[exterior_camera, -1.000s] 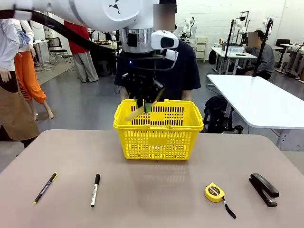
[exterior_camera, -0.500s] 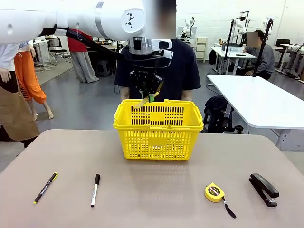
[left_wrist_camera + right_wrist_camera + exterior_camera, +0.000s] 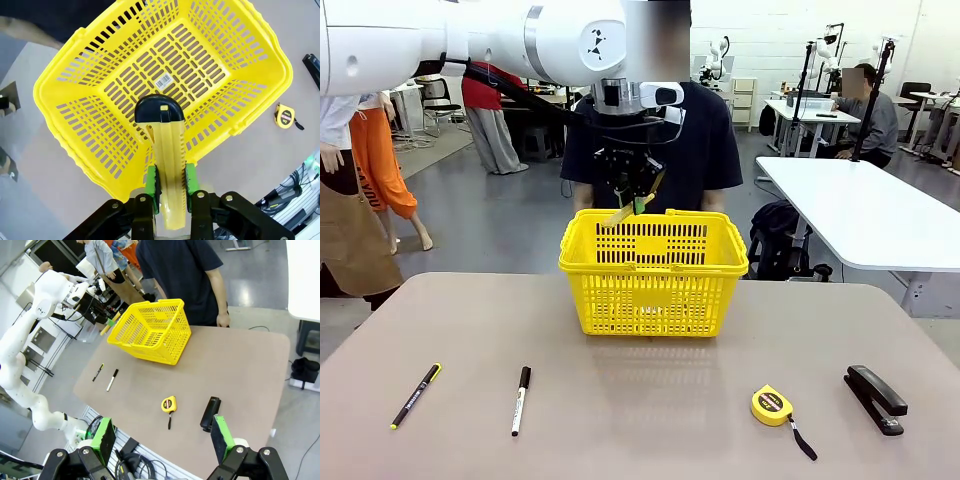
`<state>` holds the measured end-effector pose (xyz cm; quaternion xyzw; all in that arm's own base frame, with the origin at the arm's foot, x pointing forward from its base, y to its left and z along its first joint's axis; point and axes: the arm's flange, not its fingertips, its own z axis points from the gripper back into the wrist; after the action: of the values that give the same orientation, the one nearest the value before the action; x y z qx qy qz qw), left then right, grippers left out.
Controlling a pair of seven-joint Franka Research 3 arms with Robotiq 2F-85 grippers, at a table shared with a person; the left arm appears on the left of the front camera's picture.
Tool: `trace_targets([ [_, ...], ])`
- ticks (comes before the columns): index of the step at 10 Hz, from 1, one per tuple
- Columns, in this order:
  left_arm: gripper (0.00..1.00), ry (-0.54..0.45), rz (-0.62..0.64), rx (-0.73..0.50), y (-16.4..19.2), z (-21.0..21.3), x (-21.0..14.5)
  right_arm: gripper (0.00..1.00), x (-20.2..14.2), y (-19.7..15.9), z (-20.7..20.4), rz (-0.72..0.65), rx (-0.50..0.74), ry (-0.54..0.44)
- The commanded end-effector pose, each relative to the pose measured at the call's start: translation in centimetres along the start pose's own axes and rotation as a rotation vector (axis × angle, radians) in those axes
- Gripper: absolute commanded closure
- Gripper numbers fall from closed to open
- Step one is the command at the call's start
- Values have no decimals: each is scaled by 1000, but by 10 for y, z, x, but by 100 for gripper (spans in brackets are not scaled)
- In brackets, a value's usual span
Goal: Place the items the person wants into the basket.
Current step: Pick up the item the person points to and place it in the Market Basket.
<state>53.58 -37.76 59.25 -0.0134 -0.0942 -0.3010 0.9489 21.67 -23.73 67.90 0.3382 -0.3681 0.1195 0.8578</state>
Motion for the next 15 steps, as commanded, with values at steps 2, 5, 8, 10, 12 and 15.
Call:
trace_targets([
  [2, 79, -5, 3, -4, -1, 3, -4, 0, 1, 1, -1, 3, 15, -8],
  [5, 74, -53, -98, -12, 14, -41, 0, 0, 1, 1, -1, 3, 15, -8],
  [8, 74, -122, -205, 60, 22, -80, 11, 0, 1, 1, -1, 3, 15, -8],
  [10, 74, -63, -209, 55, 28, -111, 16, 0, 1, 1, -1, 3, 15, -8],
  [12, 74, -22, -215, 26, 29, -135, 18, 0, 1, 1, -1, 3, 15, -8],
  [15, 74, 1, -206, 1, 33, -158, 21, 0, 1, 1, -1, 3, 15, -8],
])
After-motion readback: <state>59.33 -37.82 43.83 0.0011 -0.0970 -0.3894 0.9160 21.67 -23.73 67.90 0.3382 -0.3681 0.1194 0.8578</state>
